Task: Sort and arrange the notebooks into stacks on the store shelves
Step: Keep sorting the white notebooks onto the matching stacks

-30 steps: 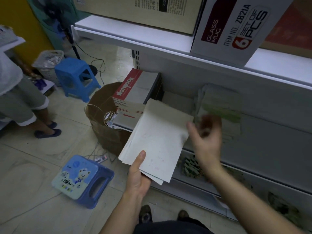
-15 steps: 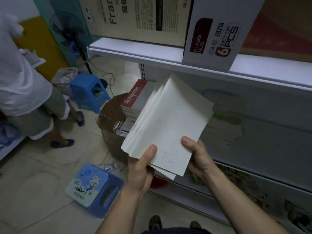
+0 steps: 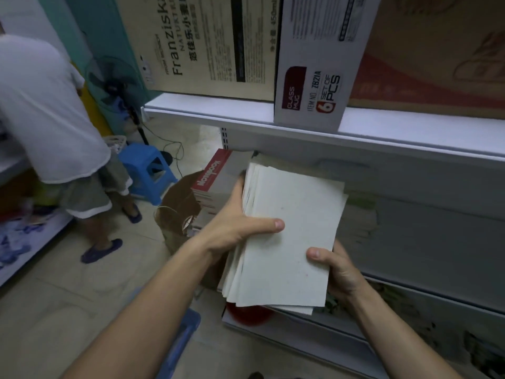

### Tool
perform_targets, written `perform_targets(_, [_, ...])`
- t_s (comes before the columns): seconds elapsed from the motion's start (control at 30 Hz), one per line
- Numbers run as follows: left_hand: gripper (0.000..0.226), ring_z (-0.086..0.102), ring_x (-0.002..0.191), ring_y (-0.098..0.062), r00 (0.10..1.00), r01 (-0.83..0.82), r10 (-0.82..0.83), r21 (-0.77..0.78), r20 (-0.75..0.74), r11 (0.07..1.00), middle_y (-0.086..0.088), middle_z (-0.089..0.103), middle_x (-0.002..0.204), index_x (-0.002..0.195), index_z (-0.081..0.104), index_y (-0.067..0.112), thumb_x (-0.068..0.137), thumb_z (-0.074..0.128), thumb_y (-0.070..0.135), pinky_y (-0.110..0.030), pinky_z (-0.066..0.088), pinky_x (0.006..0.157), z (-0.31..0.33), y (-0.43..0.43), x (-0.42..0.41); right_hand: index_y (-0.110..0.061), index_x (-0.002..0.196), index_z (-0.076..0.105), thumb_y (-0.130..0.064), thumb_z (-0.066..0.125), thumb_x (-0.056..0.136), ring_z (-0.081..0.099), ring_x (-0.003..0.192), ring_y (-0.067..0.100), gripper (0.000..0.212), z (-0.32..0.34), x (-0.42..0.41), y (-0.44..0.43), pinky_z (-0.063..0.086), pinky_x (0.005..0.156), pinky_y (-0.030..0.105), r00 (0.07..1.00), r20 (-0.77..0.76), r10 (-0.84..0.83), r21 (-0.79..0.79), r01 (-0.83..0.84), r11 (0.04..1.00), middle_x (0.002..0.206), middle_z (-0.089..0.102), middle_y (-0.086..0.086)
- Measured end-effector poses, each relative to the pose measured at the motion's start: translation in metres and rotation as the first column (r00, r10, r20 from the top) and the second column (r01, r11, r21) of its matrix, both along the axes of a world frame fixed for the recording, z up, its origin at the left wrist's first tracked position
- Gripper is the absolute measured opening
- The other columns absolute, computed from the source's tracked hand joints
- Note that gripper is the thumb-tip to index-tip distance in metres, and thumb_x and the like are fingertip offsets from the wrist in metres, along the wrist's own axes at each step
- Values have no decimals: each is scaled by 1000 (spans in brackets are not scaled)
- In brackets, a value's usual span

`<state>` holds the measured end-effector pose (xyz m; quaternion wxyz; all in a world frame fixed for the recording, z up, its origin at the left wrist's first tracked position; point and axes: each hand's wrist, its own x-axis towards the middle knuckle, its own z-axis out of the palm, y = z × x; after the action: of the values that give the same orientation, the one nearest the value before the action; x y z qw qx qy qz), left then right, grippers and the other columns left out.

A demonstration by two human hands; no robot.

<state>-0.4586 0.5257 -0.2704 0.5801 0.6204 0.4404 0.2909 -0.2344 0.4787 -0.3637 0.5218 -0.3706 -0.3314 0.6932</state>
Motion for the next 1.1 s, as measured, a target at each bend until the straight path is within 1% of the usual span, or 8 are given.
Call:
perform_targets(0.17, [96, 72, 107, -13, 995, -17, 22, -52, 101, 999, 3, 71, 122, 138, 47, 29, 53, 91, 41, -31, 61, 84, -19, -16, 12, 1, 144, 42, -23, 90, 62, 49, 127, 56, 98, 0, 14, -15, 35, 104, 75, 998, -61, -21, -5, 21, 1000, 141, 50, 32])
perform_targets(0.33, [109, 64, 118, -6, 997, 44, -49, 68, 66, 997, 10, 61, 132, 149, 29, 38, 57, 90, 41, -30, 58, 94, -29, -35, 30, 0, 141, 44, -21, 88, 62, 54, 121, 56, 93, 8, 40, -28, 42, 98, 74, 997, 41, -65, 24, 64, 998, 136, 54, 32])
perform_targets(0.43, [106, 62, 122, -9, 996, 8, -22, 167, 83, 986, 7, 57, 135, 151, 27, 34, 63, 86, 40, -38, 58, 100, -33, -47, 54, -5, 137, 50, -23, 82, 59, 63, 112, 48, 86, 18, 65, -35, 56, 84, 58, 980, 158, -119, 7, 119, 993, 129, 63, 26])
perform_targets(0.63, [101, 59, 125, -8, 997, -13, -15, 351, 75, 936, 20, 53, 134, 154, 22, 38, 73, 82, 44, -44, 59, 97, -37, -73, 122, -9, 131, 55, -23, 77, 74, 66, 110, 44, 63, 35, 122, -71, 52, 94, 61, 945, 282, -167, 18, 169, 985, 124, 67, 21])
perform_targets(0.73, [97, 60, 126, -12, 986, -41, -19, 350, 166, 936, 17, 56, 135, 154, 28, 30, 74, 84, 41, -47, 58, 97, -44, -91, 161, -6, 133, 53, -27, 79, 75, 67, 110, 40, 67, 48, 162, -97, 57, 88, 52, 913, 358, -195, 50, 190, 981, 126, 67, 20])
perform_targets(0.83, [93, 61, 126, -15, 973, -33, -47, 337, 225, 941, 13, 58, 135, 152, 32, 26, 76, 84, 33, -47, 59, 96, -45, -106, 204, -17, 134, 54, -40, 85, 67, 69, 112, 27, 77, 70, 204, -125, 58, 88, 45, 792, 549, -267, 146, 223, 964, 128, 68, 7])
perform_targets(0.93, [91, 63, 124, -16, 956, -16, -83, 333, 280, 943, 12, 60, 134, 151, 33, 26, 75, 83, 34, -43, 60, 94, -42, -121, 246, -35, 138, 50, -51, 88, 66, 60, 120, 7, 83, 86, 241, -157, 53, 95, 38, 524, 739, -424, 303, 304, 903, 132, 62, -15])
perform_targets(1.1, [85, 63, 124, -21, 915, 83, -202, 328, 349, 941, 8, 61, 133, 146, 38, 26, 74, 83, 30, -36, 60, 91, -37, -144, 313, -32, 131, 51, -36, 85, 78, 60, 117, 5, 63, 92, 278, -206, 55, 96, 41, 330, 708, -624, 484, 417, 769, 125, 62, -18])
